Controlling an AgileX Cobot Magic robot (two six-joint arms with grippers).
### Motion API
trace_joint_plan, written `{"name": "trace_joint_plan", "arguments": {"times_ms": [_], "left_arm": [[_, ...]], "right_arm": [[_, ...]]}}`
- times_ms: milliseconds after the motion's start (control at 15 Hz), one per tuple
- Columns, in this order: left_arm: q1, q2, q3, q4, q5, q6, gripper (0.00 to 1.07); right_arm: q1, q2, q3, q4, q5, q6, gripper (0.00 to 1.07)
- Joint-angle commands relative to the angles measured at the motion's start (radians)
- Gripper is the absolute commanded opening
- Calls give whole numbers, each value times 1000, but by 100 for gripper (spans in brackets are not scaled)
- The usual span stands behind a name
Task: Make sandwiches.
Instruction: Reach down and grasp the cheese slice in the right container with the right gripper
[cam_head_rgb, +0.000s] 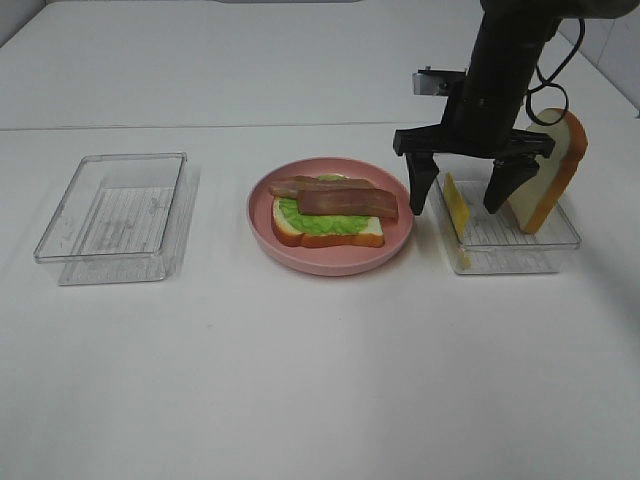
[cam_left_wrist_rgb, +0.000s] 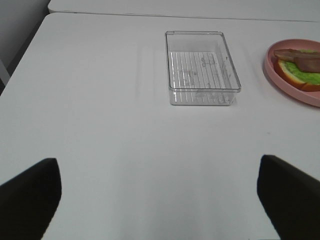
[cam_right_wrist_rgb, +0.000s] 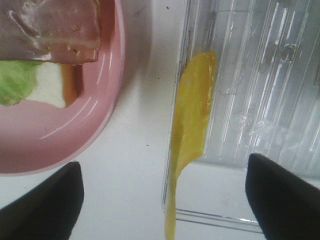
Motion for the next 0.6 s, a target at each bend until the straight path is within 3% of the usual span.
{"name": "trace_joint_plan", "arguments": {"times_ms": [67, 200, 333, 467, 600], "left_arm": [[3, -20, 2, -9, -10, -4, 100], [3, -20, 2, -9, -10, -4, 100], [3, -20, 2, -9, -10, -4, 100], [3, -20, 2, -9, -10, -4, 100], [3, -20, 2, -9, -10, -4, 100]], "right_arm": [[-4, 3, 6, 0, 0, -14, 82], [-4, 3, 6, 0, 0, -14, 76], [-4, 3, 6, 5, 0, -13, 60], [-3, 3, 6, 6, 0, -9, 53], [-3, 3, 6, 6, 0, -9, 53]]}}
